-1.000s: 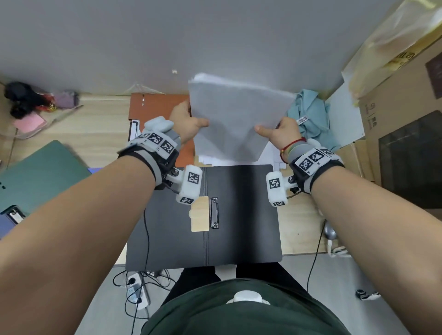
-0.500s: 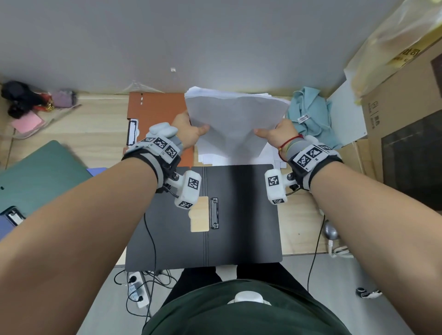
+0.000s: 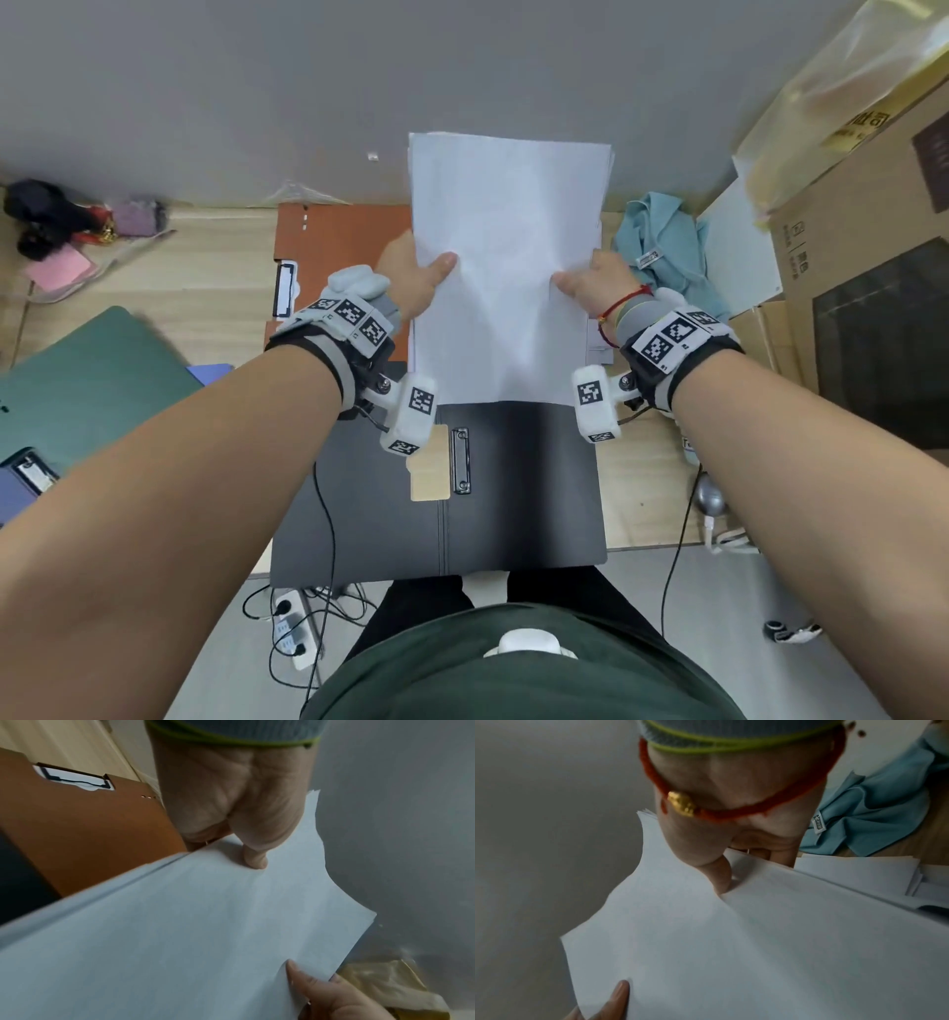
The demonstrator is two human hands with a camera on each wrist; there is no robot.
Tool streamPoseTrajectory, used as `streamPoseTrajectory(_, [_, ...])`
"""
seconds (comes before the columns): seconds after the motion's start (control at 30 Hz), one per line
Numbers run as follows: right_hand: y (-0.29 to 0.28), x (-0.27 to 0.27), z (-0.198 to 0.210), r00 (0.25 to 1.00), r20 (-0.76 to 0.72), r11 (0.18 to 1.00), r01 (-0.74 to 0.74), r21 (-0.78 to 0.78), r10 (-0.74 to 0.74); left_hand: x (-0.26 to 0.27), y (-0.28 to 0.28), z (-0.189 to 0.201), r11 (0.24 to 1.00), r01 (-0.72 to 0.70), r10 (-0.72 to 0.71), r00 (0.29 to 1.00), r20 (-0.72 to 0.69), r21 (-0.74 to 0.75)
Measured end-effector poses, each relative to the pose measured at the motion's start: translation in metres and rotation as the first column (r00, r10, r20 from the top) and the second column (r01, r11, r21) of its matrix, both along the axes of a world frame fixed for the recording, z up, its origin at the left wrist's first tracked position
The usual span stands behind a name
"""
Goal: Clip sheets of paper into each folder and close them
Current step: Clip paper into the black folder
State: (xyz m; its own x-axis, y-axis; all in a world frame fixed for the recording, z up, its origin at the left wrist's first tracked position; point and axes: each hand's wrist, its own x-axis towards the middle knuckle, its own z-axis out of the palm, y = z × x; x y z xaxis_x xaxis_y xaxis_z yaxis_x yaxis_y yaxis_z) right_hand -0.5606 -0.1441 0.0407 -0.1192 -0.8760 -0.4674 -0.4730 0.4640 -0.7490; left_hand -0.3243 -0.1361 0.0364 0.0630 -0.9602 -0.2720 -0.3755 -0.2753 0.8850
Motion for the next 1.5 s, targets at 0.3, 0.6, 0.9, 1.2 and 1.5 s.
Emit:
streamPoseTrajectory(0.3, [0.051,-0.012,-0.064,0.999,0.044,0.975,-0.007,0.222,-0.003,0.004,0.031,-0.036,0.988,-0.015,0.021,0.999,-0.039,0.154])
streamPoseTrajectory(0.6, [0.105,0.001,-0.075,0.967,0.052,0.961,0.24,0.136,-0.249,-0.001,0.069,-0.081,0.91,0.064,-0.01,0.991,-0.131,0.411])
streamPoseTrajectory(0.9, [0.096,0.003,-0.074,0.99,0.05,0.965,0.117,0.234,-0.132,-0.007,0.096,-0.079,0.947,-0.145,0.175,0.981,-0.082,0.287])
streamPoseTrajectory(1.2, [0.1,-0.025,-0.088,0.982,-0.156,0.946,-0.047,0.322,0.102,-0.04,0.123,-0.084,0.897,-0.005,-0.035,0.996,0.083,0.442])
streamPoseTrajectory(1.5, [0.135,-0.054,-0.109,0.969,-0.22,0.901,-0.007,0.434,0.114,-0.035,0.141,-0.112,0.755,-0.113,0.006,0.986,0.166,0.646])
